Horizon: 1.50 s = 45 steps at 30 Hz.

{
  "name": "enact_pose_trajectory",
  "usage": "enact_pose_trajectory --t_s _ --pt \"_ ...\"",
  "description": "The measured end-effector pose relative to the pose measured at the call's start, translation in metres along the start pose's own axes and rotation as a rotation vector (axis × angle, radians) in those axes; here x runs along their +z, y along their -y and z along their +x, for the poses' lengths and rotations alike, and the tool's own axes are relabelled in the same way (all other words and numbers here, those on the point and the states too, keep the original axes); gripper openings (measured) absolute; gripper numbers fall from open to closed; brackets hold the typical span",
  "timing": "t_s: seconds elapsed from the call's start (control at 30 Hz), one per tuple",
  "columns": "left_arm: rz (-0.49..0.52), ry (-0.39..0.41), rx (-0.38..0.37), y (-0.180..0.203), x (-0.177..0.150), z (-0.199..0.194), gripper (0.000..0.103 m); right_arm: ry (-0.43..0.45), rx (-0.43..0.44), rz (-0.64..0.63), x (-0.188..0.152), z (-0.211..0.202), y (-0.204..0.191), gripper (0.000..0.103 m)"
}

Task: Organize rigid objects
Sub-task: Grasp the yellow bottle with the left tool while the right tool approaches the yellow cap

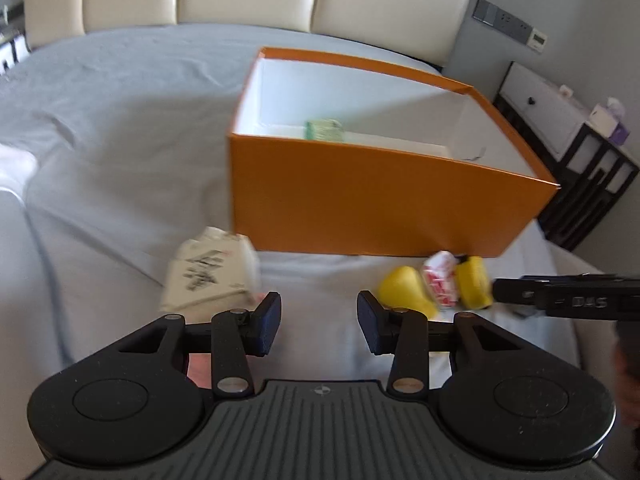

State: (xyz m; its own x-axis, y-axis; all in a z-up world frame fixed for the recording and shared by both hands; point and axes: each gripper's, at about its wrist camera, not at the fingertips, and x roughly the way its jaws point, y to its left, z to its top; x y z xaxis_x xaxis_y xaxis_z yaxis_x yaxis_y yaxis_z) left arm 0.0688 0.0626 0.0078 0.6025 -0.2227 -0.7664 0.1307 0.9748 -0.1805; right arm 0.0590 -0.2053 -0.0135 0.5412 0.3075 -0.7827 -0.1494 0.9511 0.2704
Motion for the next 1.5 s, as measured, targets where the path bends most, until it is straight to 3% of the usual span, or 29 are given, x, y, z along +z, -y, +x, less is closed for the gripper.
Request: enact_pose_trajectory --t_s 0.33,0.57,0.73,0.87,0.93,1.17,1.3,1.5 --pt "-0.066 -0.095 -0.135 0.028 0.002 0.039 0.048 -0.062 0.069 0.090 0.009 0.036 0.021 0.055" --pt "-0.011 -0.195 -0.125 0.052 0.001 0.060 0.052 -0.049 0.092 0.049 0.008 0.047 0.026 0.050" --pt "0.047 -0.246 -0.067 0.075 -0.007 0.070 0.058 -0.031 0.081 -0.004 0.007 0.051 0.019 0.050" --pt "0.073 -0.238 -0.011 0.084 -0.011 0.075 0.058 -0.025 0.087 -0.032 0.008 0.055 0.018 0.051" --pt "0.085 -0.237 0.005 0.086 -0.012 0.075 0.047 -0.024 0.095 -0.038 0.008 0.054 0.020 0.050" --pt "0.071 -0.224 0.027 0.074 -0.019 0.050 0.031 -0.017 0.114 -0.030 0.005 0.047 0.023 0.050" --pt "0.053 -0.167 0.060 0.055 -0.015 0.027 0.024 -0.015 0.130 -0.014 0.003 0.042 0.023 0.050" --pt "0.026 -0.056 0.091 0.036 0.004 0.011 0.024 0.006 0.131 -0.033 0.001 0.030 0.016 0.050"
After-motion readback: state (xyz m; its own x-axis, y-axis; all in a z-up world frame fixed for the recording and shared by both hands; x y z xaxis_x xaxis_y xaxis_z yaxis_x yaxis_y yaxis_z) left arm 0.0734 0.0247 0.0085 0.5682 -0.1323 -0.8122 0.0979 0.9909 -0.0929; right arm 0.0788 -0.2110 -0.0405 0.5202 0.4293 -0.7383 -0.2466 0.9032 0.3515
